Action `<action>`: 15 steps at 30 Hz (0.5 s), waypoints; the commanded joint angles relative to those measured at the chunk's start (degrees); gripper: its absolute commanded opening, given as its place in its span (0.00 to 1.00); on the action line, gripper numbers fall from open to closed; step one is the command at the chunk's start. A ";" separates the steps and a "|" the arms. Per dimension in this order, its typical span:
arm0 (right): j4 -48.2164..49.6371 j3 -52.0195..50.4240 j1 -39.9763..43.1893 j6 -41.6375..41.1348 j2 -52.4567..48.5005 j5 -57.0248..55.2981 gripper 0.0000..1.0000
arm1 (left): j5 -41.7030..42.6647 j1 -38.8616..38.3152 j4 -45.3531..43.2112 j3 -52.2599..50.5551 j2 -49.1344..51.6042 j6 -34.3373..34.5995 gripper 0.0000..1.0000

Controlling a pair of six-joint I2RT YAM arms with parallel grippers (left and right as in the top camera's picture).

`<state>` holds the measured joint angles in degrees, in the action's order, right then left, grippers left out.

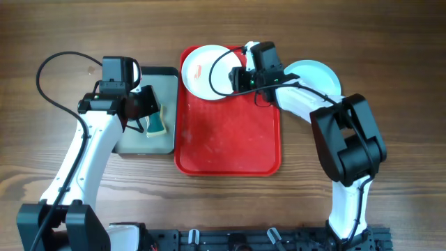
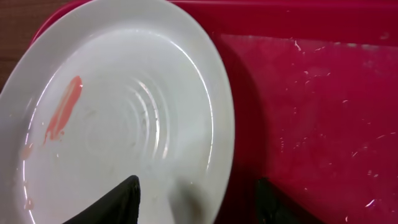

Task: Clean dirty plates on tray and stack at the side
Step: 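Move the right gripper to the rim of the white plate, then grasp the white plate rim with the right gripper and pull it right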

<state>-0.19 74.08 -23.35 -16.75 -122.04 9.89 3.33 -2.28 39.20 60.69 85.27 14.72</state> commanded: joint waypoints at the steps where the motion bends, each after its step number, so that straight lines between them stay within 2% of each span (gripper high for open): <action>1: -0.72 0.42 -0.48 -2.89 -2.38 -3.15 0.55 | 0.68 0.17 -0.11 -0.55 -0.13 0.70 0.04; 6: -0.79 0.42 -0.59 -2.93 -2.38 -3.08 0.44 | 0.68 0.17 -0.02 -0.55 -0.13 0.70 0.04; 11: -0.81 0.42 -0.63 -2.91 -2.38 -3.08 0.44 | 0.68 0.17 -0.02 -0.55 -0.13 0.70 0.04; 15: -0.94 0.42 -0.63 -2.93 -2.80 -2.75 0.33 | 0.70 0.17 0.00 -0.55 -0.13 0.70 0.04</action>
<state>-0.82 74.08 -23.70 -19.29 -122.06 7.60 3.33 -2.28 39.22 60.69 85.27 14.72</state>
